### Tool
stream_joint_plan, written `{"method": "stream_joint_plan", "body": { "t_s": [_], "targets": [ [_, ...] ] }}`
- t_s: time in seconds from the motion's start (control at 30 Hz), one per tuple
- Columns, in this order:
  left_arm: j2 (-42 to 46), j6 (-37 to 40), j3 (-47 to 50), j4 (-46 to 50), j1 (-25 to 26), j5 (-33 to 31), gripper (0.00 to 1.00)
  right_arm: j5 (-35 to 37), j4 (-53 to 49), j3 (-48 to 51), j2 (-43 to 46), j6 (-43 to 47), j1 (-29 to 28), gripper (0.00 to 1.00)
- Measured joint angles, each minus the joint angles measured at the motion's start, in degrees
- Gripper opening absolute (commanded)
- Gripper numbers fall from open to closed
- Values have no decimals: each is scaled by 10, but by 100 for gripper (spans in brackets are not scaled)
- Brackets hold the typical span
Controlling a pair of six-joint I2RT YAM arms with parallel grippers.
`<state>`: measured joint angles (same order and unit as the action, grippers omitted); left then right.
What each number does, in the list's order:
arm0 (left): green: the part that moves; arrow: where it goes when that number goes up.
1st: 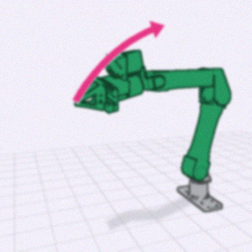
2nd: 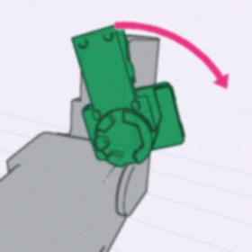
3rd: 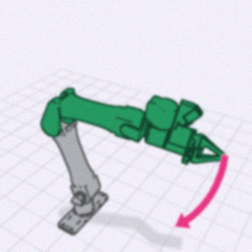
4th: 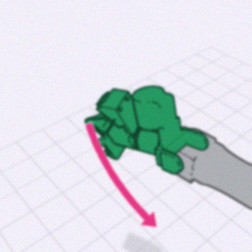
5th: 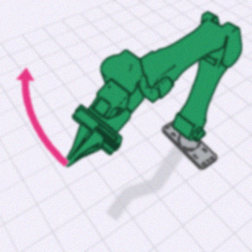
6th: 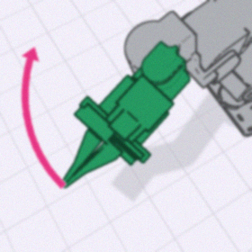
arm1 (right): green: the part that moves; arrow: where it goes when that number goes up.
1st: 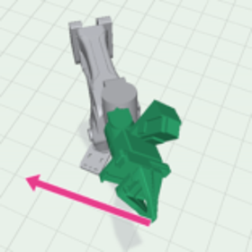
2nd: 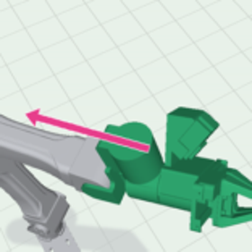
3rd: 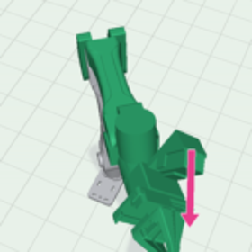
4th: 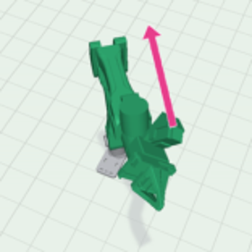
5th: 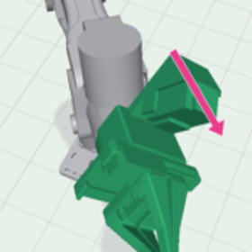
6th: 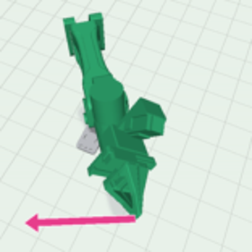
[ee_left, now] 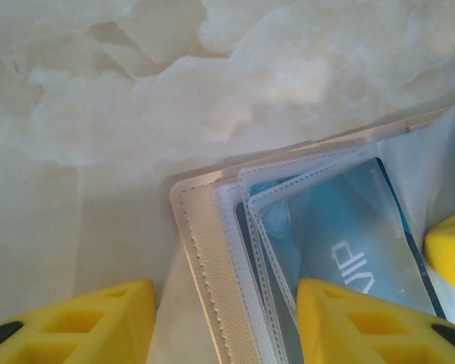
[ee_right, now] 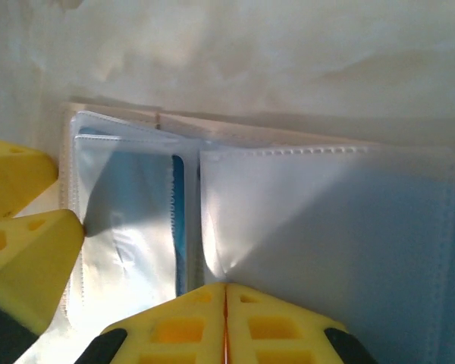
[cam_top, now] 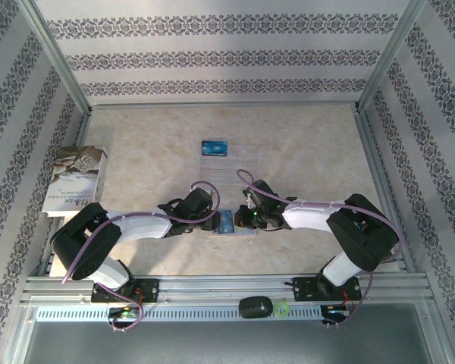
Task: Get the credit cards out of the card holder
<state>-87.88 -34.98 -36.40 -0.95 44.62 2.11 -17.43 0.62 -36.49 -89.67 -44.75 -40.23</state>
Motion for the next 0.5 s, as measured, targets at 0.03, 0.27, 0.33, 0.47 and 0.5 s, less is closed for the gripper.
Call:
{"method": "stream_joint_plan", "body": {
  "t_s": [0.03,0.27,0.33,0.47,0.5],
  "targets": [
    [0,0,0,0,0,0,54,11,-7,0,5,2,-1,11],
    [3,0,0,-2,1,5,64,50,-42,4,57,24,-2,24],
    [10,1,2,-2,1,10,66,47,-44,2,77,36,-2,23],
    [32,3,16,5,1,16,67,19,-42,-13,84,45,-2,22],
    [37,4,18,9,1,18,66,8,-40,-19,79,45,-2,22]
  ]
}}
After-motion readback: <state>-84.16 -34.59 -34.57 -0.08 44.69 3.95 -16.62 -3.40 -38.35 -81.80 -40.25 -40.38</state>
